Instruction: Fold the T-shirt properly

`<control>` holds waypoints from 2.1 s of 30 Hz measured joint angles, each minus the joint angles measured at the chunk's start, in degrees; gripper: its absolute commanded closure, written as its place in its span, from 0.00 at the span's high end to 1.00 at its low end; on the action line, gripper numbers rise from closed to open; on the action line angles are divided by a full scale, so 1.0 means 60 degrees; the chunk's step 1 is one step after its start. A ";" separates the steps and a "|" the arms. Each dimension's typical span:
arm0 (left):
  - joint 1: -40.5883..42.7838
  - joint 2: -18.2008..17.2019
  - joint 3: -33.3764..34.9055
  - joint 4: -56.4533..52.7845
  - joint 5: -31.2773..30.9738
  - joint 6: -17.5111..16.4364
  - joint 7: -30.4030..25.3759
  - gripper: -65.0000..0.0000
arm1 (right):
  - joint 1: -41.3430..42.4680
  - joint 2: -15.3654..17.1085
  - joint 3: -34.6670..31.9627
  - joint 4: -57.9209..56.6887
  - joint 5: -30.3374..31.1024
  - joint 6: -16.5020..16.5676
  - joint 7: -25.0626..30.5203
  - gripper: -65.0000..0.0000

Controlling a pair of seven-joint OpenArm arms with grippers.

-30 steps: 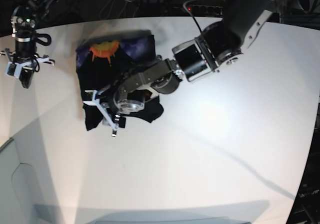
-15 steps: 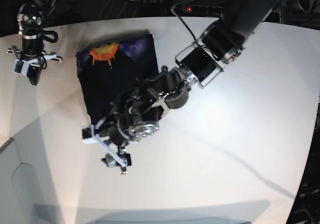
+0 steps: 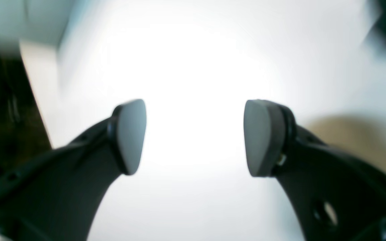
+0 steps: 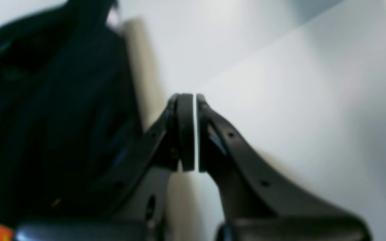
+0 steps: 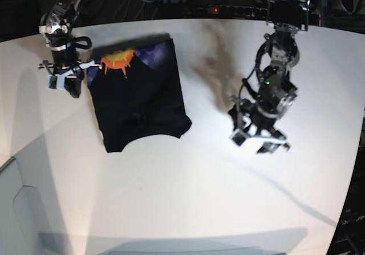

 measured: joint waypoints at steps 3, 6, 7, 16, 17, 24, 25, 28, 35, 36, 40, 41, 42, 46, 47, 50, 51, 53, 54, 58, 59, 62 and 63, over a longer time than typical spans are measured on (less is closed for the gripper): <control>0.0871 0.0033 -0.1570 0.0000 -0.0066 -0.0047 0.0018 0.67 | -0.0313 -0.0004 -0.0576 -0.0146 0.0007 0.0004 0.0029 0.00; 0.1377 0.0033 -0.2739 0.0007 -0.0372 -0.0066 0.0058 0.67 | -0.0699 0.0022 -0.1053 -0.0117 0.0040 -0.0015 0.0113 0.00; 0.1479 0.0040 -0.3071 0.0007 -0.0630 -0.0066 0.0047 0.67 | -0.0823 0.0015 -0.1235 -0.0098 0.0047 -0.0015 0.0138 0.00; 0.2448 0.0066 -0.4852 0.0033 -0.2109 -0.0033 0.0051 0.67 | -0.1024 -0.0084 -0.0860 0.0393 0.0033 -0.0011 0.0361 0.00; 0.2535 0.0087 -0.4889 0.0080 -0.2226 -0.0040 0.0047 0.67 | -0.1042 -0.0066 -0.0769 0.0616 0.0033 -0.0015 0.0441 0.00; 0.3949 0.0226 -0.4998 0.1045 -0.2324 -0.0047 0.0058 0.67 | -0.1694 -0.0138 -0.1089 0.2215 0.0040 -0.0047 0.0404 0.00; 0.4204 0.0335 -0.5078 0.1249 -0.2448 -0.0025 0.0033 0.67 | -0.1909 -0.0211 -0.1246 0.2426 0.0018 -0.0095 0.0404 0.00; 0.5107 0.0579 -0.5217 0.1800 -0.2809 -0.0044 -0.0033 0.60 | -0.2444 -0.0372 -0.1665 0.2991 0.0040 -0.0084 0.0350 0.00; 0.7475 0.0998 -0.5282 0.2113 -0.3224 -0.0066 0.0018 0.03 | -0.3912 -0.0423 -0.0900 0.3319 0.0047 -0.0076 0.0415 0.00; 0.7785 0.1031 -0.5391 0.2124 -0.3238 -0.0080 -0.0040 0.00 | -0.4226 -0.0390 -0.0721 0.3315 0.0047 -0.0091 0.0397 0.00; 0.8557 0.1778 -0.6298 0.2164 -0.3151 0.0040 -0.0117 0.00 | -0.5526 -0.0284 -0.0812 0.3275 0.0076 -0.0124 0.0441 0.00; 0.8681 0.1963 -0.6462 0.2164 -0.3242 -0.0058 -0.0131 0.00 | -0.5781 -0.0200 -0.0871 0.3275 0.0084 -0.0117 0.0452 0.00; 0.8776 0.2131 -0.6597 0.2160 -0.3246 -0.0040 -0.0146 0.00 | -0.6000 -0.0076 -0.0925 0.3271 0.0076 -0.0087 0.0419 0.00; 0.9151 0.2543 -0.6743 0.1956 -0.3235 -0.0033 -0.0189 0.00 | -0.6590 0.0266 -0.1056 0.3126 0.0102 -0.0098 0.0474 0.00; 0.9191 0.2637 -0.6685 0.1792 -0.3249 -0.0029 -0.0189 0.00 | -0.6703 0.0368 -0.1140 0.2943 0.0142 -0.0091 0.0506 0.00; 0.9100 0.2703 -0.6207 0.0616 -0.3191 0.0076 -0.0182 0.00 | -0.6845 0.0783 -0.1585 0.1883 0.0168 -0.0102 -0.0004 0.00; 0.8943 0.2688 -0.6062 0.0098 -0.3191 0.0055 -0.0164 0.00 | -0.6805 0.0987 -0.1785 0.1326 0.0153 -0.0091 -0.0135 0.00; 0.8488 0.2696 -0.5989 -0.0933 -0.3162 0.0095 -0.0372 0.00 | -0.6579 0.1370 -0.2197 0.0036 0.0390 -0.0106 -0.0127 0.00; 0.8218 0.2656 -0.5956 -0.1504 -0.3136 0.0080 -0.0769 0.00 | -0.6295 0.1570 -0.2379 -0.0736 0.0546 -0.0120 -0.0208 0.00; 0.7235 0.2648 -0.5934 -0.4605 -0.3166 0.0102 -0.3147 0.00 | -0.4783 0.2186 -0.3005 -0.4003 0.0856 -0.0178 0.0499 0.00; 0.7002 0.2648 -0.5938 -0.5574 -0.3122 0.0106 -0.3603 0.00 | -0.4364 0.2269 -0.3158 -0.4896 0.0780 -0.0204 0.1009 0.00; 0.6186 0.2433 -0.5945 -0.8684 -0.2612 0.0481 -0.4703 0.00 | -0.3435 0.2284 -0.3497 -0.7235 0.0539 -0.0364 0.2769 0.00; 0.5858 0.2335 -0.5941 -0.9562 -0.2390 0.0725 -0.5013 0.00 | -0.3224 0.2255 -0.3555 -0.7817 0.0379 -0.0627 0.3195 0.00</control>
